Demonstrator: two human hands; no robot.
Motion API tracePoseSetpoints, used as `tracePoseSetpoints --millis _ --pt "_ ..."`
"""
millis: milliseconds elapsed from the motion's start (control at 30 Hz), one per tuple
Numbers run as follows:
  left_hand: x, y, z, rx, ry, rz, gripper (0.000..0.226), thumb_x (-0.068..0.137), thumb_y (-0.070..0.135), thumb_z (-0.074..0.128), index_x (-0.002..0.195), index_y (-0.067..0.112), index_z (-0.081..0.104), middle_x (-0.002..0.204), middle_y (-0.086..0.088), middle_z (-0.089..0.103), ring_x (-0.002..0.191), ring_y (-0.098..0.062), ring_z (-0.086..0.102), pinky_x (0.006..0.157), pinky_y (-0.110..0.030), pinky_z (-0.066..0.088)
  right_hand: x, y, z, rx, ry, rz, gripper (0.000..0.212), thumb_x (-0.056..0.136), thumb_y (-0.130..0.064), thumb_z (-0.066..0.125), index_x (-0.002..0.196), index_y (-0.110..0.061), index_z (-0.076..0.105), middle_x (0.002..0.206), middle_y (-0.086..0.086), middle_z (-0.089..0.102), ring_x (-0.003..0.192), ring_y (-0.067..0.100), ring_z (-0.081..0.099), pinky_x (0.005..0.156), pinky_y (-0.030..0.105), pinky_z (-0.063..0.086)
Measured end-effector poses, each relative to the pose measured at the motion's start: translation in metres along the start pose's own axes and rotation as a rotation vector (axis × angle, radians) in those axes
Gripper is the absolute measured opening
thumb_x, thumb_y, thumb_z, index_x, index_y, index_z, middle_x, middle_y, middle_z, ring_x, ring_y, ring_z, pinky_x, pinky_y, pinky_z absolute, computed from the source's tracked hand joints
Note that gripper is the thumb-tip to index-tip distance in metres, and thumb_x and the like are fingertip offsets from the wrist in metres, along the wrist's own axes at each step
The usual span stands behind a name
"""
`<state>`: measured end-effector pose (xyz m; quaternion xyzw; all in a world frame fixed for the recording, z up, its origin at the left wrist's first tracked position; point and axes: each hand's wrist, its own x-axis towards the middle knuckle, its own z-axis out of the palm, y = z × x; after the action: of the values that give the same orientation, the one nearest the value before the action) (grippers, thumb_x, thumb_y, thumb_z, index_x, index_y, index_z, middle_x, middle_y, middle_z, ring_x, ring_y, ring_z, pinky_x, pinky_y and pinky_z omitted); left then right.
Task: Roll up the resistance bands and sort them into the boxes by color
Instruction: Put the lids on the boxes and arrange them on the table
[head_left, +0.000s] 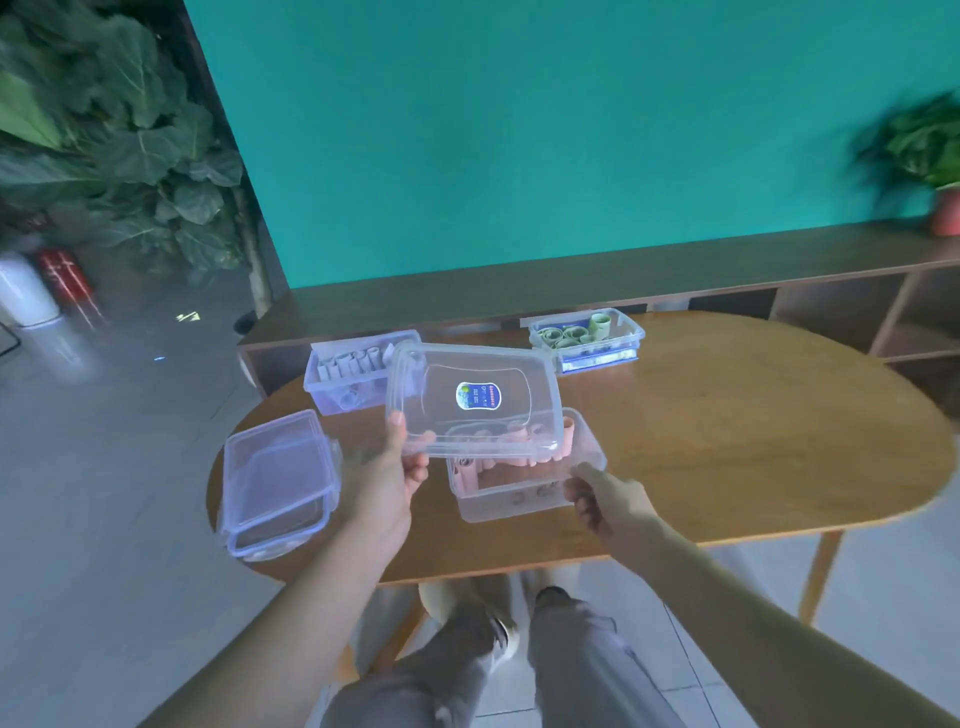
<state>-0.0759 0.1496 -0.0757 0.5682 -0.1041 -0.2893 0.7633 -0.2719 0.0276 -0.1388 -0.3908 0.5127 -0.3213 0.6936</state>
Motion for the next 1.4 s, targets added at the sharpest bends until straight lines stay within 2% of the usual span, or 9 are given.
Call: tracePoseSetpoints --millis 200,333,467,567,667,900,1067,1200,1400 --pt "-0.023 -0.021 -0.009 0.057 0.007 -0.048 0.04 0.098 0.038 0.063 0.091 -0.001 0.067 0.081 -0.006 0.078 0.046 -0.006 0.052 0.052 -0.017 0.049 -0.04 0.005 -0.03 -0.377 0.157 -0.177 0.047 0.097 -0.045 0.057 0.071 -0.007 0.07 0.055 0.0 0.06 0.048 0.019 0.049 0.05 0.025 0.04" --pt "-0.03 -0.028 -0.002 0.053 0.004 -0.085 0.035 0.099 0.033 0.063 0.078 0.005 0.066 0.081 -0.014 0.077 0.044 -0.008 0.046 0.045 -0.017 0.043 -0.048 -0.009 -0.035 -0.45 0.223 -0.44 0.054 0.096 -0.065 0.048 0.091 -0.015 0.065 0.082 0.001 0.07 0.075 0.021 0.064 0.064 0.031 0.047" --pt "-0.037 -0.037 0.005 0.105 -0.061 -0.095 0.032 0.101 0.035 0.06 0.093 0.004 0.065 0.064 -0.009 0.071 0.055 -0.019 0.058 0.043 -0.021 0.043 -0.035 -0.023 -0.027 -0.536 0.1 -0.529 0.055 0.091 -0.059 0.061 0.125 -0.016 0.059 0.097 0.0 0.071 0.086 0.014 0.067 0.063 0.022 0.047" --pt "-0.029 -0.046 -0.001 0.538 -0.087 0.103 0.035 0.103 0.045 0.051 0.095 0.014 0.064 0.07 -0.008 0.073 0.057 -0.018 0.063 0.049 -0.027 0.05 -0.022 -0.026 -0.025 -0.651 0.134 -0.597 0.052 0.096 -0.051 0.059 0.131 -0.012 0.057 0.091 0.002 0.069 0.079 0.01 0.062 0.06 0.017 0.042" --pt "-0.015 -0.053 -0.011 0.972 -0.044 0.39 0.039 0.1 0.051 0.05 0.086 0.018 0.064 0.076 0.004 0.067 0.075 -0.017 0.064 0.068 -0.03 0.049 -0.011 -0.025 -0.025 -0.715 0.145 -0.638 0.043 0.098 -0.05 0.054 0.122 -0.014 0.059 0.081 0.006 0.066 0.074 0.016 0.062 0.06 0.023 0.044" --pt "-0.001 -0.067 -0.016 1.024 -0.063 0.531 0.041 0.095 0.049 0.061 0.081 0.013 0.074 0.073 0.008 0.07 0.071 -0.01 0.062 0.066 -0.025 0.041 0.018 -0.023 -0.022 -0.849 0.257 -0.779 0.034 0.099 -0.037 0.054 0.068 -0.026 0.045 0.072 0.004 0.049 0.072 0.027 0.048 0.059 0.033 0.033" --pt "0.003 -0.073 -0.016 1.093 -0.055 0.559 0.047 0.093 0.05 0.06 0.058 0.019 0.057 0.052 0.01 0.052 0.052 -0.004 0.051 0.054 -0.018 0.031 0.022 -0.026 -0.021 -1.125 0.324 -0.658 0.032 0.097 -0.048 0.045 0.079 -0.025 0.058 0.086 0.001 0.051 0.079 0.03 0.054 0.071 0.037 0.049" --pt "0.013 -0.073 -0.018 1.031 -0.088 0.417 0.038 0.092 0.056 0.062 0.076 0.023 0.074 0.067 0.017 0.066 0.07 0.001 0.062 0.065 -0.009 0.04 0.028 -0.027 -0.023 -1.071 0.223 -0.547 0.032 0.098 -0.04 0.042 0.08 -0.02 0.06 0.09 0.002 0.051 0.077 0.029 0.053 0.067 0.034 0.043" --pt "0.028 -0.071 -0.018 0.795 -0.189 0.284 0.044 0.087 0.05 0.073 0.128 0.033 0.068 0.092 0.016 0.073 0.088 -0.008 0.07 0.083 -0.04 0.06 0.037 -0.025 -0.022 -0.927 0.116 -0.497 0.037 0.101 -0.029 0.038 0.086 -0.002 0.058 0.08 0.013 0.057 0.069 0.026 0.048 0.055 0.031 0.036"
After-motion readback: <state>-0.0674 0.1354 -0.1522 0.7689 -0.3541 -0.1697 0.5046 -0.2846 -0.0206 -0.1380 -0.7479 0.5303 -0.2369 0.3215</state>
